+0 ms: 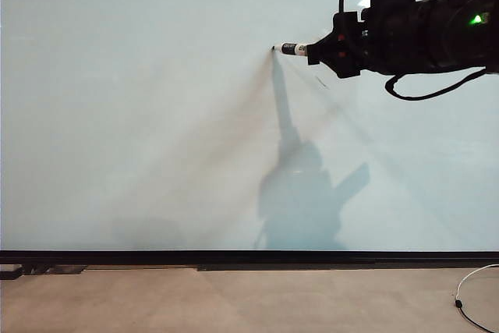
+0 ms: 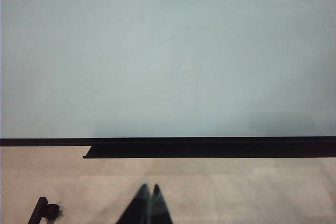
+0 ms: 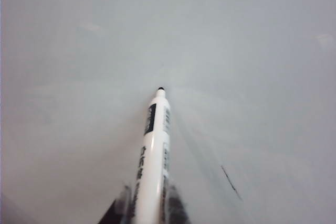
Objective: Pick up the pen on the shelf to the right of the whiteboard and draw a triangle.
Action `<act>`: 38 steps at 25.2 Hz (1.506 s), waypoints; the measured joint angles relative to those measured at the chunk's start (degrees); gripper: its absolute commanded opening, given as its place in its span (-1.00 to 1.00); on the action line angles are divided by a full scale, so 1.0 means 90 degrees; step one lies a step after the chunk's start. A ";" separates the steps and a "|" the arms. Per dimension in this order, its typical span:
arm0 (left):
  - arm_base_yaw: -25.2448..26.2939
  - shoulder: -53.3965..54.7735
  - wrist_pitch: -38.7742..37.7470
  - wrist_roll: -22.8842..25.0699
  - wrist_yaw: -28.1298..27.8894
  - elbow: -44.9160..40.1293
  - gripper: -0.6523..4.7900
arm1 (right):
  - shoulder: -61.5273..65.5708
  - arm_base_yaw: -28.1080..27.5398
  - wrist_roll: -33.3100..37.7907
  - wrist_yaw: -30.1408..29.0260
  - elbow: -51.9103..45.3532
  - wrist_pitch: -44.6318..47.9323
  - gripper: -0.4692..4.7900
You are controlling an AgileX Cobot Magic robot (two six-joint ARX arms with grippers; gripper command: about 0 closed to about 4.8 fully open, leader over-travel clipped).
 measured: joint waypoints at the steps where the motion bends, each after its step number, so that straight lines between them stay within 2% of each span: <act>1: 0.0000 0.0000 0.0002 0.0000 0.0000 0.0002 -0.78 | 0.0000 0.0000 0.0000 0.0000 0.0000 -0.0046 -0.83; 21: 0.0000 0.0000 0.0000 0.0000 0.0000 0.0002 -0.78 | 0.0107 0.0010 0.0083 -0.0007 0.0007 -0.0185 -0.83; 27: 0.0000 0.0000 0.0002 0.0000 0.0000 0.0002 -0.78 | 0.0401 0.0046 0.0233 -0.0243 0.0238 -0.0192 -0.83; 38: 0.0000 0.0000 0.0000 0.0000 0.0000 0.0002 -0.78 | 0.0607 0.0114 0.0294 -0.0272 0.0282 -0.0223 -0.83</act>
